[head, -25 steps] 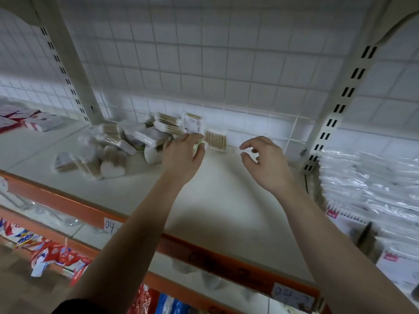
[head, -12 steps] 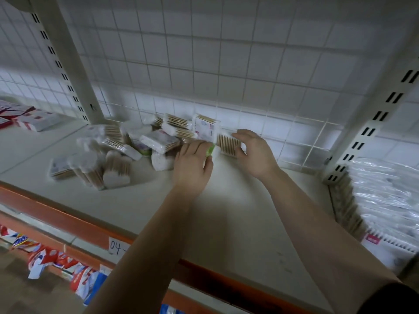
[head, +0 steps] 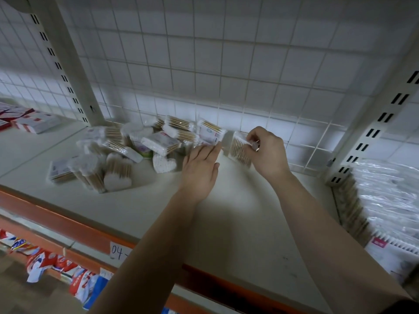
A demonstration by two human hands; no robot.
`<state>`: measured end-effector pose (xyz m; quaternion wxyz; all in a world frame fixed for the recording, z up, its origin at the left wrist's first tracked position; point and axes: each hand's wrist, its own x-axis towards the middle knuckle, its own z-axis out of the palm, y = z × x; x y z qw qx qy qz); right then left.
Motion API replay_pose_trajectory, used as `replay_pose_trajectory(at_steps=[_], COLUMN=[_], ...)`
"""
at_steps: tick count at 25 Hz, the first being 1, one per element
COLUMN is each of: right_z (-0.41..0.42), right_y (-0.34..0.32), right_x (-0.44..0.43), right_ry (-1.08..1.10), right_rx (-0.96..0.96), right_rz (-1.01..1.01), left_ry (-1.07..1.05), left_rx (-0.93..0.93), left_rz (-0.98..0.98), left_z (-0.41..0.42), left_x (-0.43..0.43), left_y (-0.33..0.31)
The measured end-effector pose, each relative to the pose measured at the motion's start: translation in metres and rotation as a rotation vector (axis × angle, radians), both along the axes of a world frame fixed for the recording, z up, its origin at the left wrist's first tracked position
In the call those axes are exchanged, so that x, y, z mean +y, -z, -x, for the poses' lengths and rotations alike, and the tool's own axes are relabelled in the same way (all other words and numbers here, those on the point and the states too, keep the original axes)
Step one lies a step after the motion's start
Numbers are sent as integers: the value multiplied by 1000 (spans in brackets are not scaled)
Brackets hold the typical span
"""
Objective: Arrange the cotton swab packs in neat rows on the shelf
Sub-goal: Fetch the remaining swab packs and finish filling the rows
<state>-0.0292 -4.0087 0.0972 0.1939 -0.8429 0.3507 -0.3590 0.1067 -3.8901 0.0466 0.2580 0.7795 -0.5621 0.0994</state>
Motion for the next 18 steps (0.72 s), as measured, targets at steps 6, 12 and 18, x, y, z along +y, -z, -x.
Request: replay_pose_trajectory(at_steps=[6, 12, 18], right_z=[23, 37, 47], right_y=[0, 6, 10], right_x=[6, 16, 19], right_ry=[8, -1, 12], right_rx=[-51, -71, -88], right_rz=[24, 5, -26], left_ry=[-4, 37, 113], left_rx=[-66, 24, 88], left_rz=[-158, -72, 297], left_z=[2, 2, -5], left_x=[1, 0, -2], left_y=[0, -2, -3])
